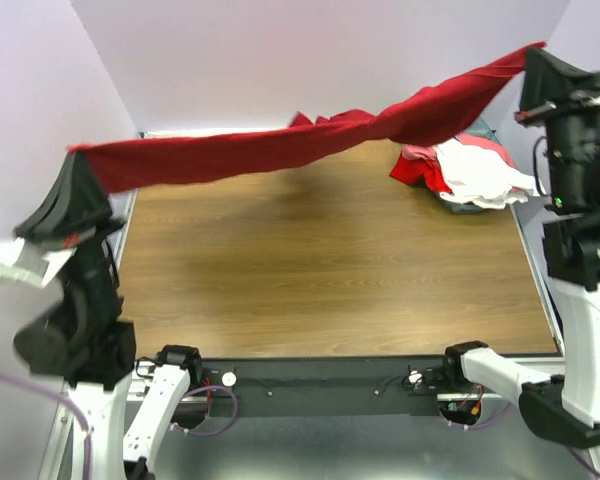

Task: Fold and stack the t-shirts
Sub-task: Flatten the tshirt out

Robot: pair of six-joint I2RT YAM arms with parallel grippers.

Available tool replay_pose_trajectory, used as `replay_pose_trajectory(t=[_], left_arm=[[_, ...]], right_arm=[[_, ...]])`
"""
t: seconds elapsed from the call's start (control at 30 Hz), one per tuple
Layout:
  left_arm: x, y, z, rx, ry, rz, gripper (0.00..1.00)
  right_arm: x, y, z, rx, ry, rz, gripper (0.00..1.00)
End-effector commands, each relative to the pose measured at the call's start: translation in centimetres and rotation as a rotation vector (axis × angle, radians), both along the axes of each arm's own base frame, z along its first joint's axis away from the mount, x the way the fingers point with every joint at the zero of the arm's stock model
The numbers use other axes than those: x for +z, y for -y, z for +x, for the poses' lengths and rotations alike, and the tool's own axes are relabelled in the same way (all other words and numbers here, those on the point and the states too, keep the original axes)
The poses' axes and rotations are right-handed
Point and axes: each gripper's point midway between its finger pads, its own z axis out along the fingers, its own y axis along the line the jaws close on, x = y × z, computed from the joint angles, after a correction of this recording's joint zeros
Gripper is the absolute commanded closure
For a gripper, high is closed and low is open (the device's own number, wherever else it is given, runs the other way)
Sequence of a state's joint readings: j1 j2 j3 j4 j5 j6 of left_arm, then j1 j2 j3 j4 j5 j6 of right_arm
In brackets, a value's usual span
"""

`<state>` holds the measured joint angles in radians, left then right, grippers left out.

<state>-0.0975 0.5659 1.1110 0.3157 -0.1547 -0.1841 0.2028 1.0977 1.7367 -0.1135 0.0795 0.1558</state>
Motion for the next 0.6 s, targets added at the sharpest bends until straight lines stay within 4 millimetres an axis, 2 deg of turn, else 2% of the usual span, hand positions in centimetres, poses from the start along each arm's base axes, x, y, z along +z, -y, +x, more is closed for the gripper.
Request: replay_pose_trajectory(t=[0.0,0.03,0.17,0.37,0.53,0.57], left_arm=[[0.8,-1.1,-4.1,0.044,0.082,-0.015,1.00],[1.2,-1.2,-5.5,0.042,0.111,-0.018,1.00],[1.7,-1.2,-6.9,0.042,0.143,-0.012,1.00],[2.3,-1.1,-7.1,0.041,0.181,-0.007,1.00],[1.5,-2.3,-2.8,0.117,0.123,-0.048,1.00],[0.5,-2.6,-0.9,0.136,0.086,-0.061,1.00]], right_arm=[[2.8,0.9,-3.2,-0.013,0.097,0.006,0.99],[3.3,1.0,-3.7,-0.016,0.110,0.008,0.99],[6.0,1.5,-5.9,-0.028,0.185,0.007,1.00],[7.8,1.7,-4.9,-0.057,0.210,-0.002,0.99],[8.1,1.3,-1.7,-0.073,0.192,-0.017,0.99],[7.4,0.9,0.2,-0.075,0.163,-0.023,0.99]])
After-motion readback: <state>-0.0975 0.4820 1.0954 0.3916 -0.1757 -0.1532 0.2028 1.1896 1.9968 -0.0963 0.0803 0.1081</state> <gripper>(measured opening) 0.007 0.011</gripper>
